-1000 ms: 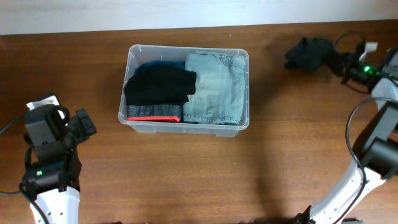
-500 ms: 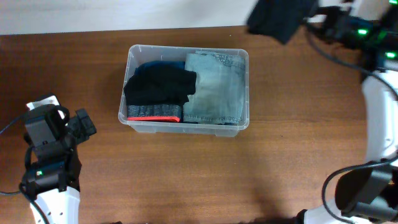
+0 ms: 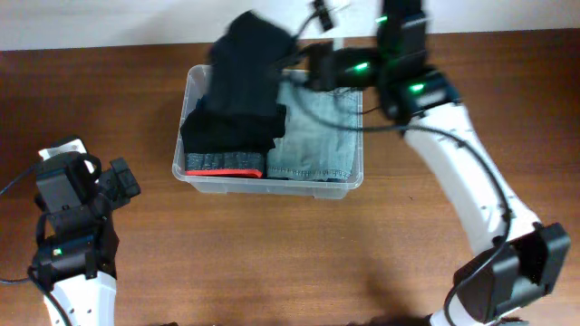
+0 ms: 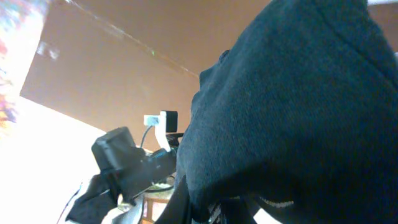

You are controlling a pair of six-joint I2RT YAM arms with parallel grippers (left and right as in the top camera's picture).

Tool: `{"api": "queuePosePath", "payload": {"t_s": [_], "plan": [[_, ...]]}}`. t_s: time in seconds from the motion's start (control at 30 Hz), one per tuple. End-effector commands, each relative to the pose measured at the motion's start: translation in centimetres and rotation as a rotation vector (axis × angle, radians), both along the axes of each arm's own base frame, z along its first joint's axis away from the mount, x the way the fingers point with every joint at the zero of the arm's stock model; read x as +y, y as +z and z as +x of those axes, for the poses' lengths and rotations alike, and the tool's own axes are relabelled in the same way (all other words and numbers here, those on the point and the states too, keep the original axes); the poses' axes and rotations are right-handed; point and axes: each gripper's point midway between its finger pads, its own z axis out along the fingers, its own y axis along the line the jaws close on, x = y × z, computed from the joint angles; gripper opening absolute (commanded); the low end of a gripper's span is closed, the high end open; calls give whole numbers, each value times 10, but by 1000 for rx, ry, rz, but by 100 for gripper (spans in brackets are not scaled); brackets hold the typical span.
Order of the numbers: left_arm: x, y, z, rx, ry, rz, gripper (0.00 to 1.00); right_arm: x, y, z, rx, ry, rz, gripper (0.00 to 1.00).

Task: Pack container
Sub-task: 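Lift the black shirt and carry it over the container's left side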

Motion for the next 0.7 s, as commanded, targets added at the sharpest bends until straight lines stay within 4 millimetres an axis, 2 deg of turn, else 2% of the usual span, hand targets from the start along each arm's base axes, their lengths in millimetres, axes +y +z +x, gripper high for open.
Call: {"api": "queuePosePath", "payload": {"t_s": [0.0,0.1,0.37,0.67], "plan": [[1,-2,0,-4,8,-14,99,26,-15,10,-25,-80,-52,4],[1,-2,0,-4,8,-14,99,42,-36,14,-22,-86,-86,4],[1,-2,0,-4,8,-14,100,58,-91,46,-5,-129,-138,4],[1,-2,0,-4,8,-14,100,80,-143,57,48,-98,-154,4]]}}
